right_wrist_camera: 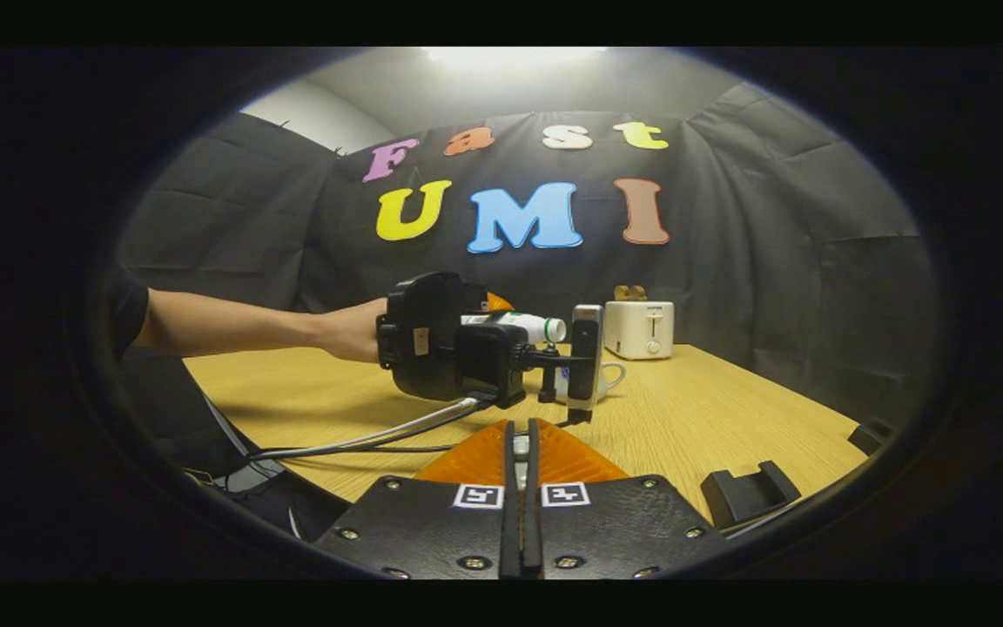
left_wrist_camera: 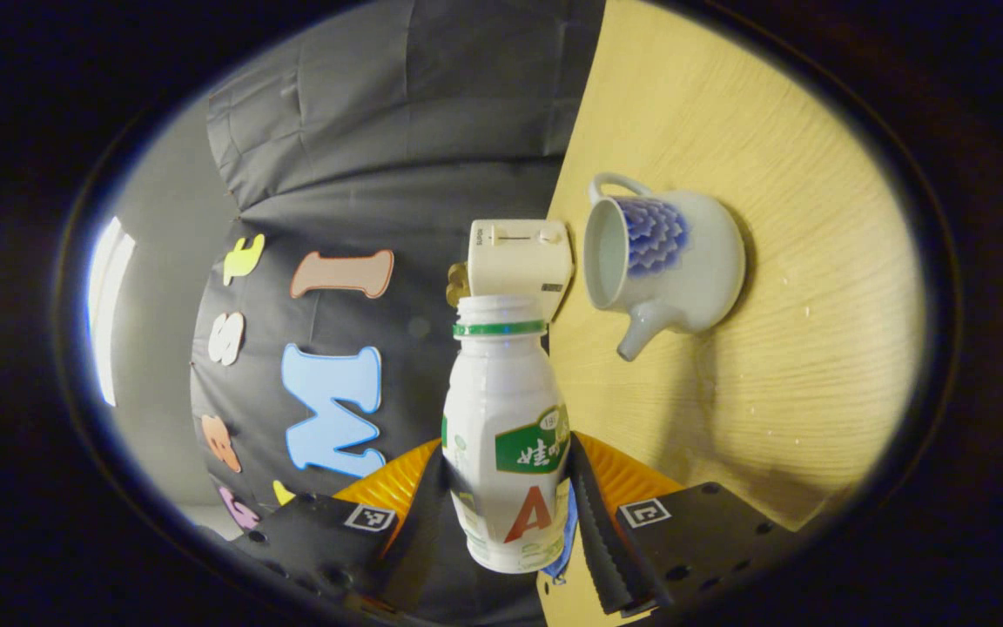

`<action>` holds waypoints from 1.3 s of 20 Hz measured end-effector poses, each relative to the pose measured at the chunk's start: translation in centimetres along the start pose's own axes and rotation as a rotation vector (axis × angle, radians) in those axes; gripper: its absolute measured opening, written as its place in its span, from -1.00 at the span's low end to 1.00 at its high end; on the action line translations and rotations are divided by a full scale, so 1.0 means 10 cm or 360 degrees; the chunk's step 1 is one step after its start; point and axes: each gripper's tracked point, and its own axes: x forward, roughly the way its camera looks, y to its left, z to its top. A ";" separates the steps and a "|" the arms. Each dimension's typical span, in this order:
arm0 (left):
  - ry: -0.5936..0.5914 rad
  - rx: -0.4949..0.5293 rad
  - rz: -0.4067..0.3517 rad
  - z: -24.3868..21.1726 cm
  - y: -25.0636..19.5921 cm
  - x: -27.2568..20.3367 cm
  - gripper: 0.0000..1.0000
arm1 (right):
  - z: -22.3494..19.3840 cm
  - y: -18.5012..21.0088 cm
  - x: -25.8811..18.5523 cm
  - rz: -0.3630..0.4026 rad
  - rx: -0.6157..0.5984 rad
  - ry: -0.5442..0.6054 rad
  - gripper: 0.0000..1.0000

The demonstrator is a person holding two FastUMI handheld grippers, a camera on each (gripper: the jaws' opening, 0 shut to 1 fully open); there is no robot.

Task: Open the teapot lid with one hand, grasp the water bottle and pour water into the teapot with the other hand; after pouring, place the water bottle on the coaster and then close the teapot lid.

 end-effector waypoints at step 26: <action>-0.0051 0.0336 0.0037 0.10 0.09 -0.03 0.57 | -0.01 -0.03 -0.01 -0.0002 0.0018 0.0033 -0.97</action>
